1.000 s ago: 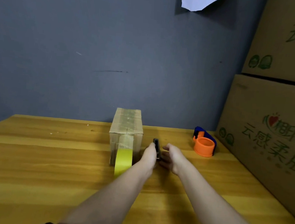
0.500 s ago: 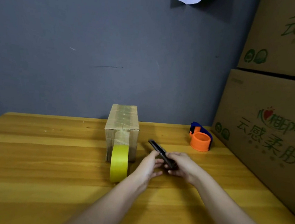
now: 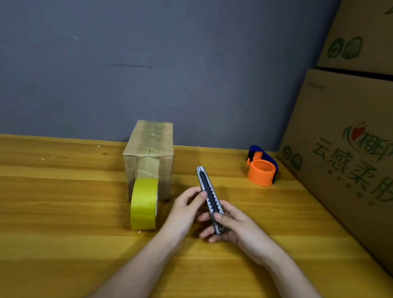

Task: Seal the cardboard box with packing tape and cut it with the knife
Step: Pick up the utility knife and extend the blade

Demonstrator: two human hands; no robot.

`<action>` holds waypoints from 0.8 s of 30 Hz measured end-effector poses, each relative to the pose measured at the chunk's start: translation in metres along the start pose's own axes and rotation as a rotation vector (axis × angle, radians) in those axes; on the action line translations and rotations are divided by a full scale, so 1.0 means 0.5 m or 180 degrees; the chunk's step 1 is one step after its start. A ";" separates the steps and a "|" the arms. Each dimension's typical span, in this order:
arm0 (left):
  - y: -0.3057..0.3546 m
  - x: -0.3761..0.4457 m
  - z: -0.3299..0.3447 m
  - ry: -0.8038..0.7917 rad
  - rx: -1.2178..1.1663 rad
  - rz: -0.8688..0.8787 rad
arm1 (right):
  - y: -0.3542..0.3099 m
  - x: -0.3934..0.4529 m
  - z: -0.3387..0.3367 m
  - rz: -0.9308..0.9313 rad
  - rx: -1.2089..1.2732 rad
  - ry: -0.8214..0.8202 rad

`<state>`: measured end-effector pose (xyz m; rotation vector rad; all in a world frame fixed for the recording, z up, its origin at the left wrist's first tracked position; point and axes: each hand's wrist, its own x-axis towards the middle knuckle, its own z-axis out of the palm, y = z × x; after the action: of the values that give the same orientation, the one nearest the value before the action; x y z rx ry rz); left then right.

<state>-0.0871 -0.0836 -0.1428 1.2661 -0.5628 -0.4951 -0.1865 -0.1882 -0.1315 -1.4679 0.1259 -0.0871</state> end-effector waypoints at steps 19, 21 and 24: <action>0.006 -0.014 -0.003 -0.0323 -0.0032 -0.0034 | 0.004 0.003 0.018 -0.0299 -0.0583 0.0650; 0.005 -0.015 -0.004 -0.0411 0.0075 -0.0045 | 0.004 0.003 0.024 -0.0341 -0.0446 0.0511; 0.009 -0.017 0.002 -0.0327 0.0046 -0.0047 | 0.003 0.002 0.025 -0.0370 -0.0474 0.0492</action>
<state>-0.0939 -0.0778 -0.1393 1.2646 -0.6447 -0.5718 -0.1836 -0.1761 -0.1317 -1.6163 0.1755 -0.2912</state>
